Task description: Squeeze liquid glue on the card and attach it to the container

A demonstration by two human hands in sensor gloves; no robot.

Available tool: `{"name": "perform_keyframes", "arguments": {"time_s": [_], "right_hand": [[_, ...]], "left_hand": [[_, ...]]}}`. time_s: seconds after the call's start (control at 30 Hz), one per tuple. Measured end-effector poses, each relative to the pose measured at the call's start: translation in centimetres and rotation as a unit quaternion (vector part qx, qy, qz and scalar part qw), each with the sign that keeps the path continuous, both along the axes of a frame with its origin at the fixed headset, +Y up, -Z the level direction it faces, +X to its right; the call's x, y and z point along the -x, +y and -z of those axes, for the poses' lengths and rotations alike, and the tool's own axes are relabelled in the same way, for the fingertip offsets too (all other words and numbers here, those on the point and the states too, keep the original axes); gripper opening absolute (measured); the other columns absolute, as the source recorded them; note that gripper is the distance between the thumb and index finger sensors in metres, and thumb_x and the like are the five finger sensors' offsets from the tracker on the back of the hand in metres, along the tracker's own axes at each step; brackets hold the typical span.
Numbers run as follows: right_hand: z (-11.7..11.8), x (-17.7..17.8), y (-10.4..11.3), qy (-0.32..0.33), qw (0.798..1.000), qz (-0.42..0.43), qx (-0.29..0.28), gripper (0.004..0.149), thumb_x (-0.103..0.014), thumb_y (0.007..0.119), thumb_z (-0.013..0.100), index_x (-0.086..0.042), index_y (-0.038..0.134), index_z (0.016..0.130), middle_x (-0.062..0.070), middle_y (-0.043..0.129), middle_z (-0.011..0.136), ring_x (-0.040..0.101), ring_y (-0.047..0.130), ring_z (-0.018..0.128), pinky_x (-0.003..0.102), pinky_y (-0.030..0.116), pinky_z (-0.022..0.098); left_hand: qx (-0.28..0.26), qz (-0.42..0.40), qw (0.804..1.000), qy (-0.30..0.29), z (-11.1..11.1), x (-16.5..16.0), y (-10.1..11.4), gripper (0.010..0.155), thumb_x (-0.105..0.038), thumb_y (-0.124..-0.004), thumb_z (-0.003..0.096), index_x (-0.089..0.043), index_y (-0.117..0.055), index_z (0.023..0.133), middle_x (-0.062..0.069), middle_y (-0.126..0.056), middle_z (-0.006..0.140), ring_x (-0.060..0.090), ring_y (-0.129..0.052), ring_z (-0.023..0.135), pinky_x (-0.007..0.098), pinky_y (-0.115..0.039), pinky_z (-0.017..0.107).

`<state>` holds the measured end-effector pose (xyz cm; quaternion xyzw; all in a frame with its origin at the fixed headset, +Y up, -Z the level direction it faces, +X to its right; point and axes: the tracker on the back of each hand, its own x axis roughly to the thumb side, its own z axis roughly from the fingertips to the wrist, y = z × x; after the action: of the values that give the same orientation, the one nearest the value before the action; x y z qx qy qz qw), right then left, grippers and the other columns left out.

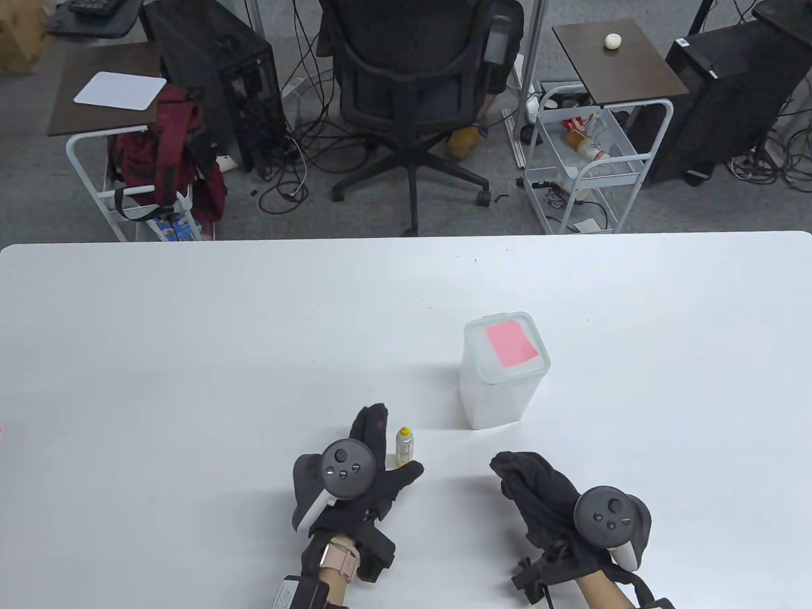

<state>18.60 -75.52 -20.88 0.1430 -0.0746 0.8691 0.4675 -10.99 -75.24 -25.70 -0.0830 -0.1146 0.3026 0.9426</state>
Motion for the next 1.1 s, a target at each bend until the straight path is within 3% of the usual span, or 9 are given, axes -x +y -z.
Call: {"name": "perform_keyframes", "arguments": {"time_s": [0.1,0.17,0.4,0.57,0.8,0.97,1.1], "right_hand": [[0.0,0.1,0.0,0.002,1.0,-0.001,-0.002,0.039,-0.035,0.061,0.059,-0.019,0.071,0.093,0.011,0.078,0.091,0.022,0.09,0.06,0.046,0.076,0.054],[0.0,0.1,0.0,0.003,1.0,-0.004,-0.005,0.039,-0.035,0.061,0.059,-0.019,0.071,0.093,0.011,0.078,0.091,0.022,0.09,0.06,0.046,0.076,0.054],[-0.1,-0.6,0.5,-0.018,0.999,-0.022,-0.016,0.039,-0.034,0.061,0.06,-0.018,0.071,0.093,0.013,0.077,0.092,0.025,0.088,0.062,0.048,0.074,0.055],[0.0,-1.4,0.8,-0.084,0.989,-0.121,-0.02,0.04,-0.033,0.063,0.06,-0.017,0.07,0.095,0.014,0.074,0.095,0.027,0.087,0.065,0.05,0.072,0.057],[1.0,0.3,-0.1,-0.093,0.933,-0.347,-0.017,0.047,-0.034,0.07,0.057,-0.021,0.064,0.102,0.012,0.07,0.103,0.03,0.085,0.075,0.046,0.074,0.057],[1.8,2.2,-0.7,-0.067,0.89,-0.45,0.003,0.052,-0.036,0.072,0.056,-0.028,0.059,0.106,0.007,0.071,0.106,0.029,0.084,0.078,0.043,0.074,0.058],[2.5,3.0,-1.1,-0.055,0.862,-0.503,0.036,0.045,-0.034,0.072,0.056,-0.029,0.066,0.101,0.005,0.076,0.1,0.027,0.085,0.075,0.041,0.075,0.057]], "left_hand": [[0.009,-0.01,1.0,0.003,0.3,-0.7,-0.7,0.081,-0.045,-0.077,0.051,-0.012,-0.038,0.114,0.024,-0.043,0.117,0.046,-0.064,0.102,0.044,-0.067,0.075],[-0.002,-0.033,0.999,0.022,0.3,-0.8,-0.9,0.059,-0.04,-0.077,0.0517,-0.02,-0.061,0.105,0.019,-0.054,0.115,0.041,-0.071,0.1,0.042,-0.071,0.073],[-0.048,-0.038,0.998,0.004,-0.7,-0.7,-0.4,0.059,-0.045,-0.078,0.0493,-0.016,-0.065,0.1,0.01,-0.077,0.103,0.031,-0.091,0.086,0.035,-0.084,0.063],[-0.052,-0.076,0.996,-0.015,-1.3,-0.9,0.1,0.06,-0.046,-0.078,0.0492,-0.015,-0.066,0.099,0.01,-0.082,0.098,0.03,-0.095,0.08,0.035,-0.088,0.059],[-0.06,-0.097,0.993,-0.04,-1.9,-1.7,0.8,0.059,-0.047,-0.078,0.0494,-0.015,-0.067,0.098,0.01,-0.084,0.096,0.029,-0.097,0.077,0.034,-0.089,0.057],[-0.069,-0.092,0.992,-0.049,-2.2,-1.8,1.0,0.059,-0.048,-0.077,0.0494,-0.015,-0.068,0.097,0.01,-0.084,0.095,0.029,-0.097,0.076,0.034,-0.089,0.056],[-0.075,-0.096,0.991,-0.051,-2.3,-1.6,1.1,0.058,-0.048,-0.077,0.0495,-0.015,-0.068,0.097,0.01,-0.085,0.094,0.03,-0.098,0.075,0.035,-0.089,0.056]]}}
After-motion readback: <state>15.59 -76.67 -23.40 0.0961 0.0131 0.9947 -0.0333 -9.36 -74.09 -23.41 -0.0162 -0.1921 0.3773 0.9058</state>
